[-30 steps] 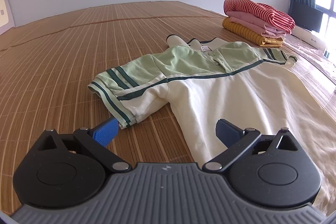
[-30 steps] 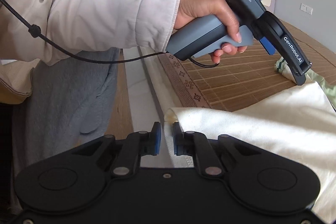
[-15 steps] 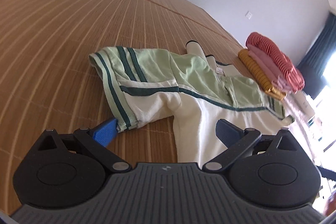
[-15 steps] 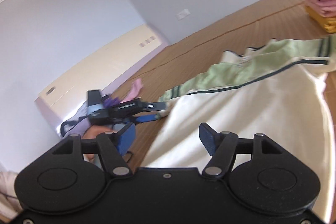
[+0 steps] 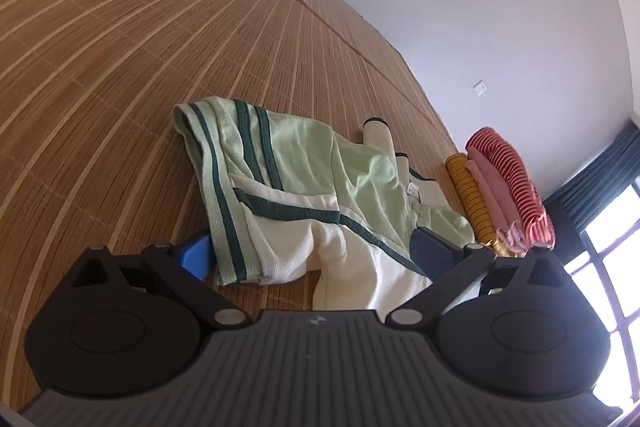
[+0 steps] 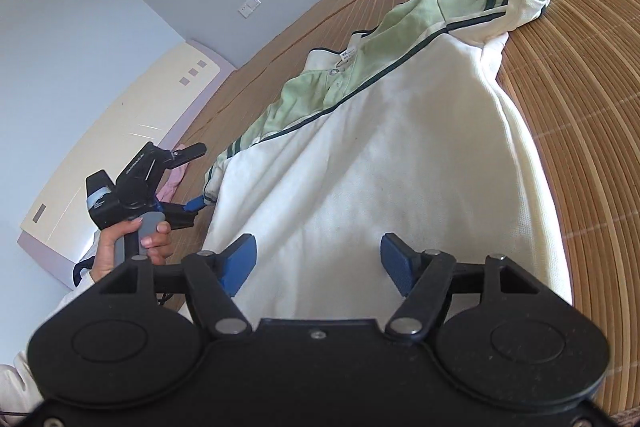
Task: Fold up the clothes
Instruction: 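Grasp the other green sleeve cuff with the left gripper, straighten, release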
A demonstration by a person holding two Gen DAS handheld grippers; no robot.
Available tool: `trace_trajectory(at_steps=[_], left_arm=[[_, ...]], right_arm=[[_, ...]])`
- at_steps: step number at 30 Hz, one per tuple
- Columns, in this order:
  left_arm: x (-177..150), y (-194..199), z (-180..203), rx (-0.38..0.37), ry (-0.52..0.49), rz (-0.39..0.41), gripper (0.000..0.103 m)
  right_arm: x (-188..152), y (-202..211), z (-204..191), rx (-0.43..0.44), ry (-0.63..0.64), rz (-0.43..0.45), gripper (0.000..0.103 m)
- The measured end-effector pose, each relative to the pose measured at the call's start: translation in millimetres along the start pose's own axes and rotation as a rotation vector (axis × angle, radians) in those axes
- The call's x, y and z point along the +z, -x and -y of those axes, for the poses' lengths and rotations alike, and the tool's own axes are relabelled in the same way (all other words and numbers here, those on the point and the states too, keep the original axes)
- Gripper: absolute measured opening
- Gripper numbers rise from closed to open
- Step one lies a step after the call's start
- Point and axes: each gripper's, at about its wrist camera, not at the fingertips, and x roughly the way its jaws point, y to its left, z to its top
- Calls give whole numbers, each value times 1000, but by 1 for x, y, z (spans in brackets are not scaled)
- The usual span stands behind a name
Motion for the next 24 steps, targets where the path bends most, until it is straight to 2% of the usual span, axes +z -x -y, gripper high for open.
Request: trace_trajectory(at_steps=[1,2,3,5,10,13,15,16,19,24], left_arm=[[0,-3,5,42,-51,12,70],[-1,-5,9,92,-99,25,59],[-2,-8,12,128,-139,36,40],[-2,-9,11,141,-170,47,30],[8,0,13,169,-262,81,24],[15,13,28,210,-384,153,24],[21,17,35,259,-445,199,20],[24,13,35,286,-470,190,20],[25,5,29,317,-464,137,20],[21,3,19,397,-490,96,22]], right_arm=[[-1,-1,-1,-3,6,-1,71],[-1,-1,-1,-2,8,-2,72],[-2,0,-1,0,9,-2,73],[-4,3,-1,5,13,-3,73],[-6,8,-2,5,23,-1,73],[-7,8,-7,-19,66,-10,73],[-10,6,-12,-40,125,-17,73],[-12,5,-15,-51,155,-20,74],[-14,2,-20,-67,219,-28,78],[-12,2,-20,-76,235,-41,78]])
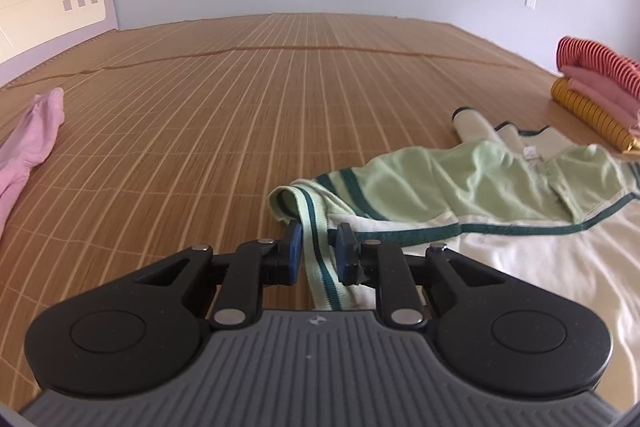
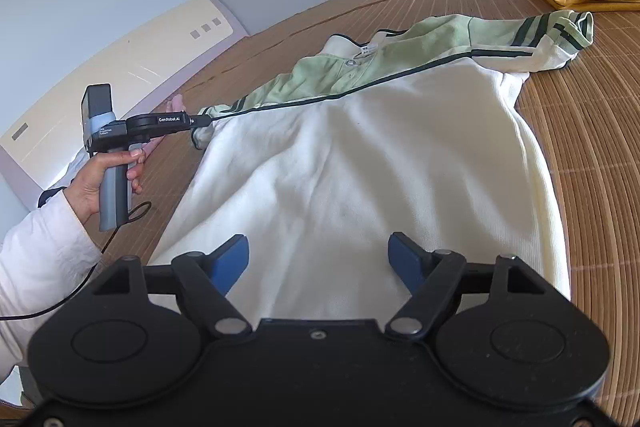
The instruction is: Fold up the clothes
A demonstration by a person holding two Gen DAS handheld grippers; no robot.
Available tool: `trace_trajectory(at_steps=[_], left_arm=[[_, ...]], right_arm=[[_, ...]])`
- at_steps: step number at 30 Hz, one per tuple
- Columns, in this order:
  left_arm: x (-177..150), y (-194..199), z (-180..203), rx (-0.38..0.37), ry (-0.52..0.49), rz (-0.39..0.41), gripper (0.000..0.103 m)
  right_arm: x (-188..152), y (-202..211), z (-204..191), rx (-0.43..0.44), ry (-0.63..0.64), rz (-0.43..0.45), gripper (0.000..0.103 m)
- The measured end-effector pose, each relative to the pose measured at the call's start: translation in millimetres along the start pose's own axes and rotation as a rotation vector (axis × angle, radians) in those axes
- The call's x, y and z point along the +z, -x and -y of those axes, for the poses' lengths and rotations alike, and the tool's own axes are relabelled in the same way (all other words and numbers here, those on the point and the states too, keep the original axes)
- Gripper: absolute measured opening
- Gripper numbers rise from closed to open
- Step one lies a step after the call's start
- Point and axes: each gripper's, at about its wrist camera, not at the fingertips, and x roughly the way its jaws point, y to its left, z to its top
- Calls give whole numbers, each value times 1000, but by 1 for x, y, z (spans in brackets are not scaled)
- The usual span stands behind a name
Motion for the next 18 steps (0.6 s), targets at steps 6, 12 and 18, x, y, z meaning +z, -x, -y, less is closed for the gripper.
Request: trace_trajectory(at_steps=[6,12,18], left_arm=[[-14,34,-23,-62,41,14,71],[-34,93,7,-218,-126,58,80],[-68,138,38,-389,-154,94,84]], right_arm=[[13,35,12,-26,-83,96,77],[-7,80,8,-159,58,78,78],[-54,104,-26,-244,223,76,78]])
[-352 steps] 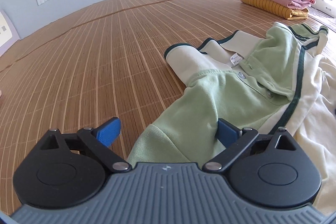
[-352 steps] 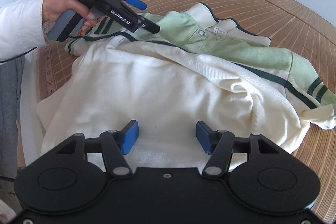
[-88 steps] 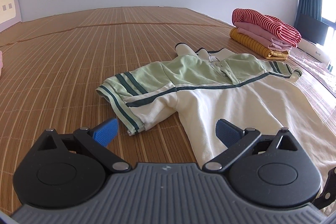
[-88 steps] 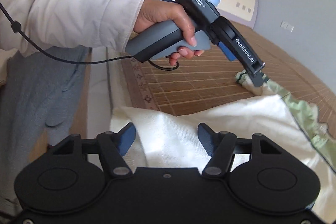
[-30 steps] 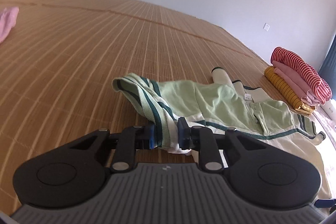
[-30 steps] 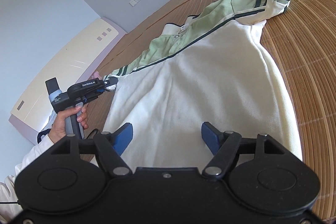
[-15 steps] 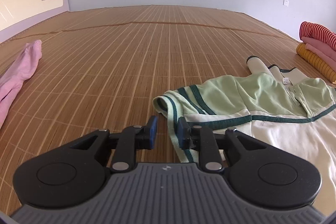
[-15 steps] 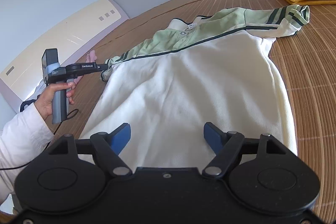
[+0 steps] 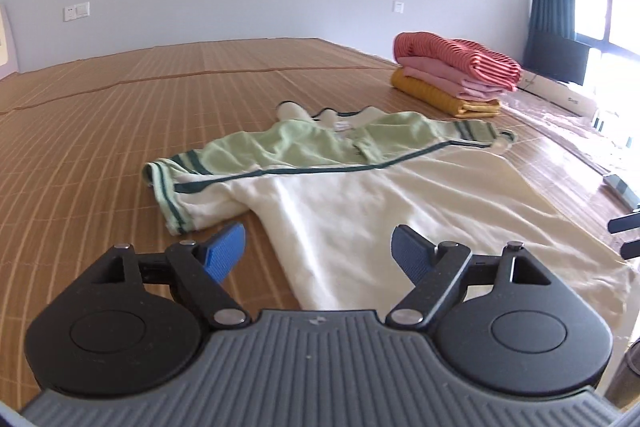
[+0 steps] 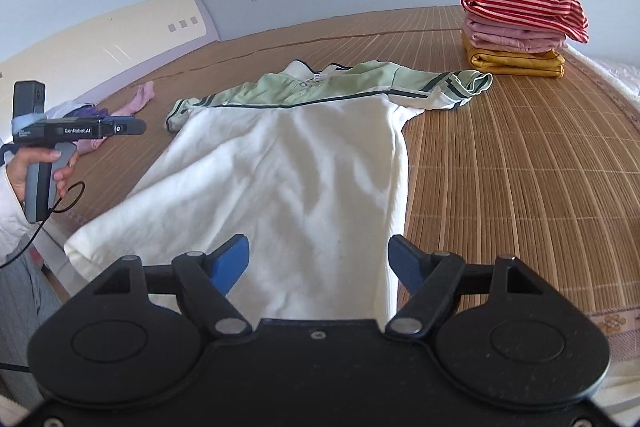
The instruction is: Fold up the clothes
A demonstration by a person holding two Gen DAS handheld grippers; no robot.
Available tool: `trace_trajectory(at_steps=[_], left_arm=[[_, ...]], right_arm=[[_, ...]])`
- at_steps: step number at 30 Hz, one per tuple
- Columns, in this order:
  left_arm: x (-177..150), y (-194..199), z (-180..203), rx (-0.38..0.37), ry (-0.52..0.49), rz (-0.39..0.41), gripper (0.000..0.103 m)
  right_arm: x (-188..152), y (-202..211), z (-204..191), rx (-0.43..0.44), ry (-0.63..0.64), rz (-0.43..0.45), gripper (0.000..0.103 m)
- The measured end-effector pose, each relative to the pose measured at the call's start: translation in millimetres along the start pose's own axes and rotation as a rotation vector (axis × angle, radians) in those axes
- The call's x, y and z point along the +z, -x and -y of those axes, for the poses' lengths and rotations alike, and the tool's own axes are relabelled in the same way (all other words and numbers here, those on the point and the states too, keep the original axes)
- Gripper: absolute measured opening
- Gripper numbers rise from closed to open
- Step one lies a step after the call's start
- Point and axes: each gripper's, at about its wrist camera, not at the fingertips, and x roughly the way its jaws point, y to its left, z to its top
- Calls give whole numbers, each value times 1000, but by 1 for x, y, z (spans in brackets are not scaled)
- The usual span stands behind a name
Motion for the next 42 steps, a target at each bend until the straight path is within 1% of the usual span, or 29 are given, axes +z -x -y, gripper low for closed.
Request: trace_trajectory(at_steps=[3,5,9,12,14,15,17,18,19,20,22,24,26,28,30,32,33,34,36,39,40,41,42], left_arm=[[-9,10,19,-45,-22,6,86],[-18,16,29,-66,-33,19,88],[-28,28,36,-74,-38,39,89],[-32,32,40,-71,-59,55,90],[-33,32,42,-74,-69,60,90],[-33,32,43,-76,-74,62,90],[-34,31,45,-87,-83,61,91],[-34,30,47,-95,-89,57,91],[-35,29,49,-102,-97,53,91],[-36,28,50,-109,-104,49,91],[-38,27,54,-125,-119,45,91],[-40,26,58,-147,-135,40,91],[-42,26,63,-172,-153,36,91],[-44,26,68,-197,-168,33,91],[-47,25,73,-219,-183,25,91],[-50,24,78,-235,-200,15,91],[-52,23,80,-241,-209,9,91],[-53,23,83,-250,-220,2,91],[-57,23,90,-282,-243,-7,91],[-64,26,104,-335,-293,-12,91],[-66,27,109,-348,-314,-18,91],[-68,27,113,-360,-332,-25,91],[-70,27,116,-368,-348,-35,91]], right_arm=[[-18,12,-21,-54,114,-15,79],[-25,17,-24,-86,117,-11,80],[-30,18,-24,-128,114,-23,79],[-32,14,-21,-148,115,-48,75],[-33,9,-19,-156,125,-90,67],[-33,7,-20,-166,132,-102,60],[-33,4,-22,-181,150,-114,54],[-35,3,-18,-178,159,-107,42],[-34,5,-17,-181,152,-91,27],[-33,8,-16,-184,144,-74,22],[-30,10,-12,-195,124,-47,22],[-32,5,-15,-211,153,-55,22],[-33,0,-18,-227,182,-64,29],[-33,-4,-21,-209,203,-69,38],[-34,-7,-25,-205,225,-77,39],[-32,-6,-27,-216,236,-55,25],[-31,-4,-27,-221,235,-36,13],[-29,2,-26,-223,224,3,13],[-23,17,-21,-208,157,100,12],[-19,30,-11,-272,93,166,11],[-19,27,-9,-313,93,145,11],[-19,21,-6,-352,104,95,11],[-20,16,-6,-371,115,61,11]])
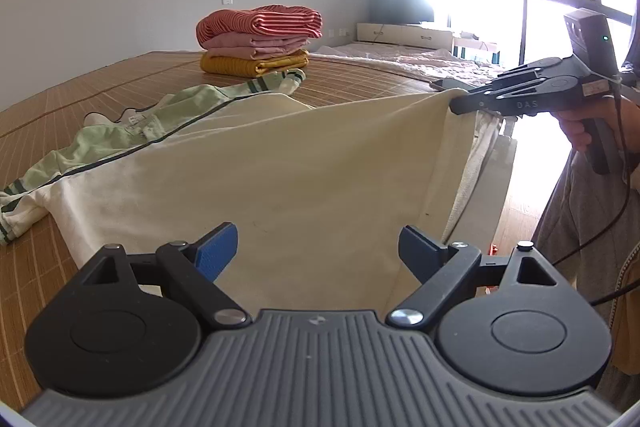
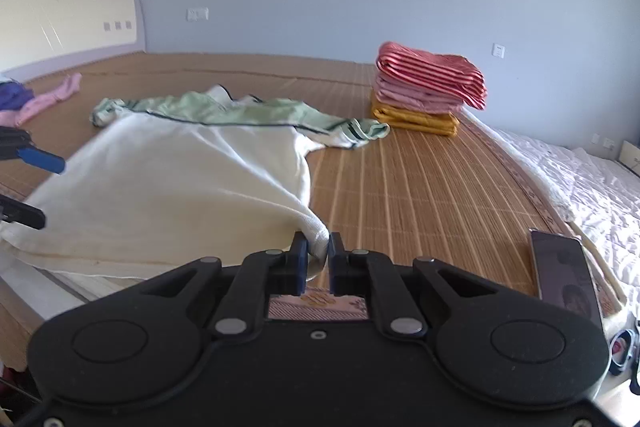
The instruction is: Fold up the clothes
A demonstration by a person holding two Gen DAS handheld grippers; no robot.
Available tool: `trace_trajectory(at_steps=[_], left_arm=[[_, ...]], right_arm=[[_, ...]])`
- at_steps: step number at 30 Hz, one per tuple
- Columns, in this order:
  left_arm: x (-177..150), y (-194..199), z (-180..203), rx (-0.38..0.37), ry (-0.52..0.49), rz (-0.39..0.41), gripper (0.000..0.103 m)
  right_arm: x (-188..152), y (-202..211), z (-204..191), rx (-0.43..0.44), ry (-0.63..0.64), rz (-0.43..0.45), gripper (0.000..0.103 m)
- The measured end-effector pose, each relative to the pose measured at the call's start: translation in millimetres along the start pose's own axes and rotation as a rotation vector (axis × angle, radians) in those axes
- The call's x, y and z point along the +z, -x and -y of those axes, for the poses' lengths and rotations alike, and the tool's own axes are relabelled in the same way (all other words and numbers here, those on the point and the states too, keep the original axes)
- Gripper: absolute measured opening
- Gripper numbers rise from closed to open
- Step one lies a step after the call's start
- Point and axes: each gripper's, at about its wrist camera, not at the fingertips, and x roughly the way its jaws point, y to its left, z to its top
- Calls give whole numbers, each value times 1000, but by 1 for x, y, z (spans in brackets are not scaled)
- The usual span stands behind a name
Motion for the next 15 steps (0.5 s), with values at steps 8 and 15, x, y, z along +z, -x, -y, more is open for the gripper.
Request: trace_trajectory(at_steps=[8,15], left_arm=[[-3,4,8,65,-118,-41,91],[4,28,-33,166,54,25,91]], right_arm=[[-7,-3,-10,-56,65,-41,38],[4,25,-46,355,77,212,49]])
